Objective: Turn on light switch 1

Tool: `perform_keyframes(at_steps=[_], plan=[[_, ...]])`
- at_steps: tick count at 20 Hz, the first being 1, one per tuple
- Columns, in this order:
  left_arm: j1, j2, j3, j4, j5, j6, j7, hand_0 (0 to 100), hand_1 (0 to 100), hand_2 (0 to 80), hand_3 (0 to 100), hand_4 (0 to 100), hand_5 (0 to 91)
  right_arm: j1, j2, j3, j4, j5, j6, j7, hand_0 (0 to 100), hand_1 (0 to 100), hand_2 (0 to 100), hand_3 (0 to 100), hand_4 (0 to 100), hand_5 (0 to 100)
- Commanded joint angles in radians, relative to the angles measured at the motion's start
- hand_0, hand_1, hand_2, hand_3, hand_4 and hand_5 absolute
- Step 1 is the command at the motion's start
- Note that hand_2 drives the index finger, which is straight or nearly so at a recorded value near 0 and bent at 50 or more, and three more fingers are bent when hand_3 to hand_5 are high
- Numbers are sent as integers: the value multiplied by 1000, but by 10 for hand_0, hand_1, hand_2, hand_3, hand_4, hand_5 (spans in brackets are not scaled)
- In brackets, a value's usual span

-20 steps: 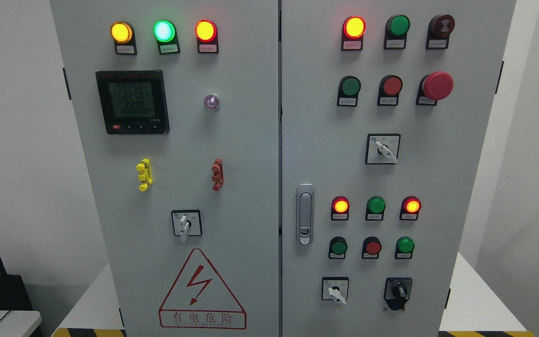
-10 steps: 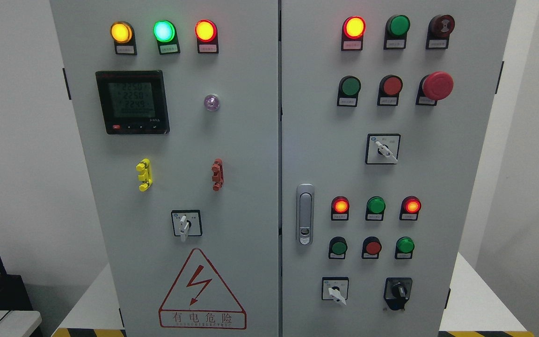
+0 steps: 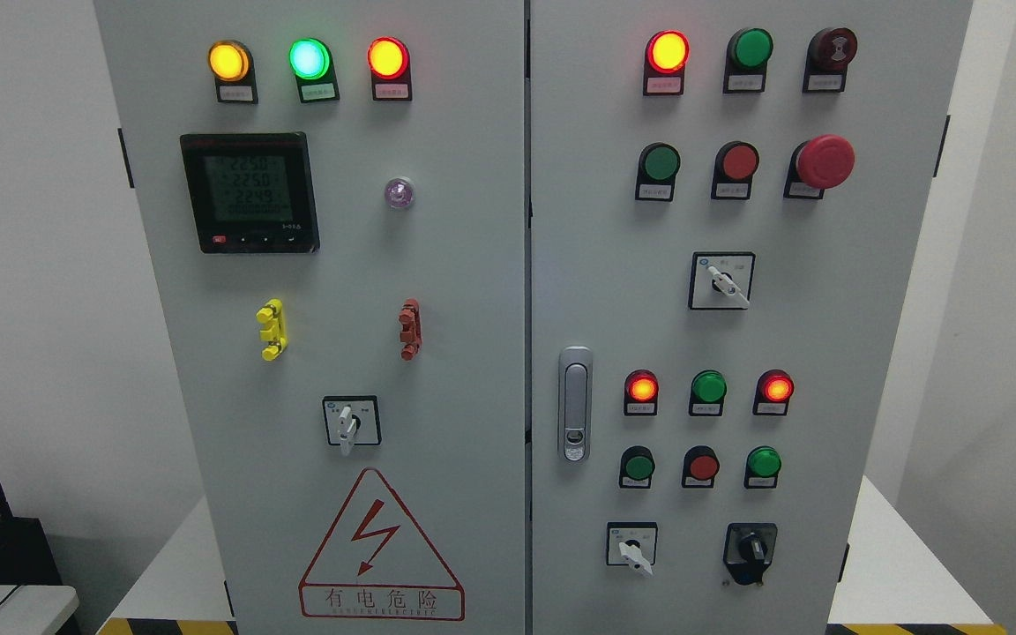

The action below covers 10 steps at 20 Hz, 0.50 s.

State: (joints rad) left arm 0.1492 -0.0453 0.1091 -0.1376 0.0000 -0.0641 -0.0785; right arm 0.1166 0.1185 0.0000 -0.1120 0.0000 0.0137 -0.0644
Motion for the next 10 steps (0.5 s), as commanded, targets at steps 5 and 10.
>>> perform_keyframes(at_steps=[5,10], plan=[[67,1,311,-251,-81,-19,3,344,8,0,0,0,0,0,1,17,0,-25,0,0,120,389,0,0,0,0],[121,13,396,-410,-100,-89,8,345,30,0,0,0,0,0,1,17,0,-25,0,0,120,389,0,0,0,0]])
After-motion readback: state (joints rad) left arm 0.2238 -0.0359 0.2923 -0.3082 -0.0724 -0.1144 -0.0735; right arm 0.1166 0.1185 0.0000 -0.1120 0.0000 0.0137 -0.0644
